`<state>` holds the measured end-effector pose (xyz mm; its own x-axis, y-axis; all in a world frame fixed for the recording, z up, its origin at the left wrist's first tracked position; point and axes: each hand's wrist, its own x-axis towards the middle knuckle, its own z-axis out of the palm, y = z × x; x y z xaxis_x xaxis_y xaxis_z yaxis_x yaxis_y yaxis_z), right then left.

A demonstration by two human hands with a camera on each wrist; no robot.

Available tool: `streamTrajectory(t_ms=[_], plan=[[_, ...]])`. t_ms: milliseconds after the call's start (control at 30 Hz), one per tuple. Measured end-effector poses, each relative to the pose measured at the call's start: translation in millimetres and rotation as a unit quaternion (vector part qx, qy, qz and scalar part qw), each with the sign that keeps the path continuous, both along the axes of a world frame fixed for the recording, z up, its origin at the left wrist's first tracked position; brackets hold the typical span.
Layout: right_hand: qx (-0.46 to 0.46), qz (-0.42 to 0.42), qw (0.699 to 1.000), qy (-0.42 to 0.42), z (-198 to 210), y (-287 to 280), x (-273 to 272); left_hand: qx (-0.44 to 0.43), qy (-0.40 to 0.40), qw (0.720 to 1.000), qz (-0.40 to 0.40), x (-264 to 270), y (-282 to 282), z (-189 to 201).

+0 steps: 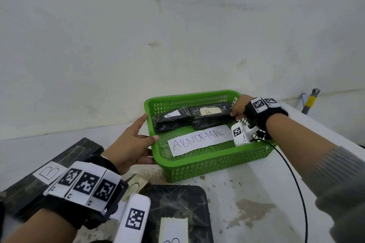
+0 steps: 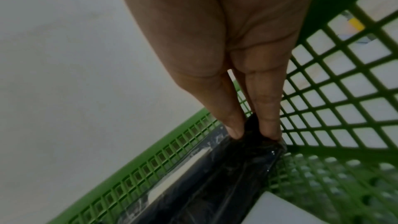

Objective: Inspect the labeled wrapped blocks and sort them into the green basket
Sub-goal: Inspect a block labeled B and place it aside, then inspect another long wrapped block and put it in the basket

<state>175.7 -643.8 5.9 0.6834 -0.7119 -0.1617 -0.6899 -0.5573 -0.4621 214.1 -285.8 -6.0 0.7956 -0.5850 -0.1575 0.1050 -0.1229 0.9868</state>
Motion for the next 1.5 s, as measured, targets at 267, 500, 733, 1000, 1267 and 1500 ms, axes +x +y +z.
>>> streamTrajectory(t_ms=[267, 500, 733, 1000, 1267, 1500], plan=[[0.009, 0.002, 0.999, -0.037, 10, 2, 1, 0.003, 0.003, 1.0, 0.003, -1, 0, -2], [0.089, -0.026, 0.993, -0.07, 5, -1, -7, -0.002, 0.004, 1.0, 0.003, -3, 0, -2], [0.168, -0.052, 0.978, -0.108, 3, -9, -10, -0.002, 0.006, 1.0, 0.016, -2, -1, -2], [0.314, -0.069, 0.929, -0.181, 57, 14, -23, -0.016, 0.022, 0.999, 0.043, -6, 0, -4], [0.414, 0.011, 0.878, -0.24, 74, 117, -100, -0.001, 0.101, 0.991, 0.083, -12, 13, 13], [0.428, 0.096, 0.872, -0.217, 32, 208, -178, -0.045, 0.109, 0.984, 0.132, -65, 72, 26]])
